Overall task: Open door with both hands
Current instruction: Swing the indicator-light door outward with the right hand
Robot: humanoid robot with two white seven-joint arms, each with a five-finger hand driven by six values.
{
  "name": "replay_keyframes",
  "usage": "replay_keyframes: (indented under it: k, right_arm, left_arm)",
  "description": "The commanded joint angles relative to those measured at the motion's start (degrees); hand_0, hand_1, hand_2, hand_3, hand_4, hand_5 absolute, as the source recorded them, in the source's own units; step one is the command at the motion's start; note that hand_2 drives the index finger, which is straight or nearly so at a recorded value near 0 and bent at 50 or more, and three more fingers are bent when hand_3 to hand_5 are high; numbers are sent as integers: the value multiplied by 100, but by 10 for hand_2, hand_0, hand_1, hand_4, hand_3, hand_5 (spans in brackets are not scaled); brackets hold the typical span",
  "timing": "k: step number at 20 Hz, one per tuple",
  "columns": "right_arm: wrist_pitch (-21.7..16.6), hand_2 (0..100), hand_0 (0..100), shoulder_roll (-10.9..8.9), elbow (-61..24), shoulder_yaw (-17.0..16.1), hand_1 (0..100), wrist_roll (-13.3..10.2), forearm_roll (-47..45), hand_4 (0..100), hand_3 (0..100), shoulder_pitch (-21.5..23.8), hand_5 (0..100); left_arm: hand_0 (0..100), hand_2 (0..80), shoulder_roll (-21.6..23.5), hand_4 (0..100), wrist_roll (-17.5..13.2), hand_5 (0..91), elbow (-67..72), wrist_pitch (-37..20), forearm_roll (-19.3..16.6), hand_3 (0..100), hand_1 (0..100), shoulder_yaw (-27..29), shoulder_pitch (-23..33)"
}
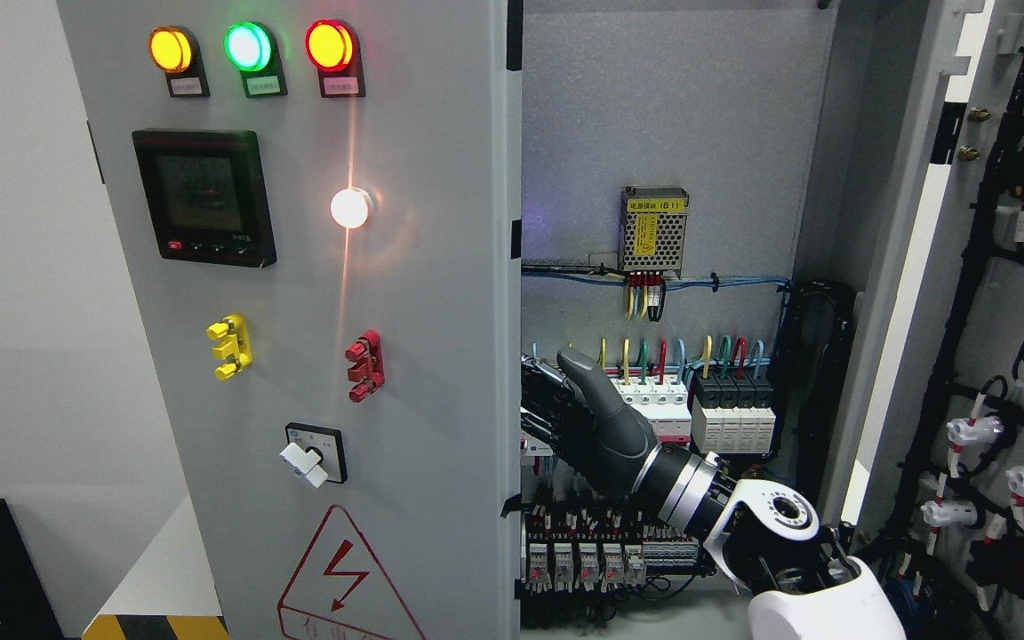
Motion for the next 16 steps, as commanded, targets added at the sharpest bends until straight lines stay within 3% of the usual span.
replay_keyframes:
  k: [1,13,16]
  right_arm:
    - [-6,0,191,-21,-57,-74,0,13,-53,0,0,46,0]
    - [-24,0,191,-179,-1023,57,0,74,-194,0,0,792,0]
    - [-24,0,191,-197,-1199,251,0,92,-194,0,0,846,0]
  left_arm:
    - [0,0,0,0,-2,0,0,0,1,0,0,53,0]
    - [0,0,0,0,-2,0,0,0,0,0,0,53,0]
    - [0,0,0,0,-2,0,0,0,1,0,0,53,0]
